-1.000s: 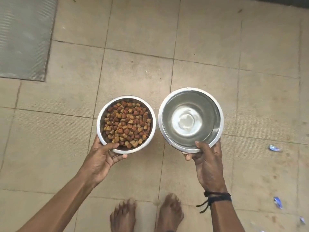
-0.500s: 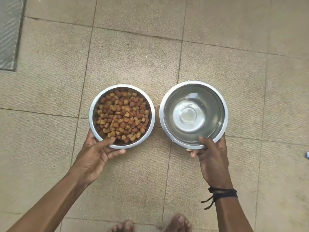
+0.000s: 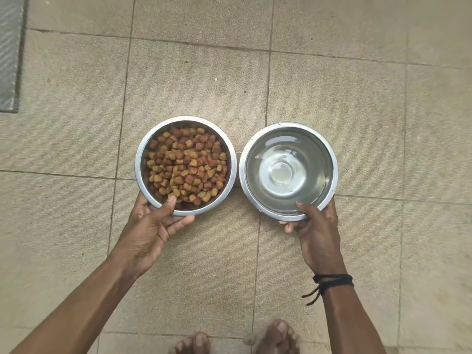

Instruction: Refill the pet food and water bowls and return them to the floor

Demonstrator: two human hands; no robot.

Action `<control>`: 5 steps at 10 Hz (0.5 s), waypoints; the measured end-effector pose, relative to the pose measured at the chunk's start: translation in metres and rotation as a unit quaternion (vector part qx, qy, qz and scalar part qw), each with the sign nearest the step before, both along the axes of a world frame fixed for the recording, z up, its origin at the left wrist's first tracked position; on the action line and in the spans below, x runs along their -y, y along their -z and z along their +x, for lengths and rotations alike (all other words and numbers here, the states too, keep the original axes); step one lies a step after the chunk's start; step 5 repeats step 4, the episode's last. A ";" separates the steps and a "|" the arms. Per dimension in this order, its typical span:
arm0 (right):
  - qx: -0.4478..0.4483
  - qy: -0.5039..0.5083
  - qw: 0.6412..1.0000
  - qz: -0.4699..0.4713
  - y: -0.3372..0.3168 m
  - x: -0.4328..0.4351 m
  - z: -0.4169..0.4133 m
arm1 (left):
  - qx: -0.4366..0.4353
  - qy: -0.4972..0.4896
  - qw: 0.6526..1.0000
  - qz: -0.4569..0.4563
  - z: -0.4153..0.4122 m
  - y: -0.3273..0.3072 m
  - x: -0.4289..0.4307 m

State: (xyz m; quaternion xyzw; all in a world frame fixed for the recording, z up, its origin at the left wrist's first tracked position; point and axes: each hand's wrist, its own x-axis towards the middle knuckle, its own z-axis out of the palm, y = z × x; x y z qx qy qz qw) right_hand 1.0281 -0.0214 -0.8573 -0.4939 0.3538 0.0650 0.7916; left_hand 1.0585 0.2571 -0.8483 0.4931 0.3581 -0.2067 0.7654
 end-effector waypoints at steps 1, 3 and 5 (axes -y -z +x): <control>-0.001 -0.002 1.000 -0.005 0.002 0.002 -0.002 | 0.001 0.005 1.000 0.002 0.001 -0.001 0.002; -0.028 -0.025 0.998 -0.047 -0.013 -0.003 -0.014 | -0.036 -0.004 0.999 -0.008 -0.010 -0.029 0.005; -0.109 -0.031 0.986 -0.121 -0.034 -0.006 -0.014 | -0.072 0.033 0.995 0.057 -0.014 -0.063 0.009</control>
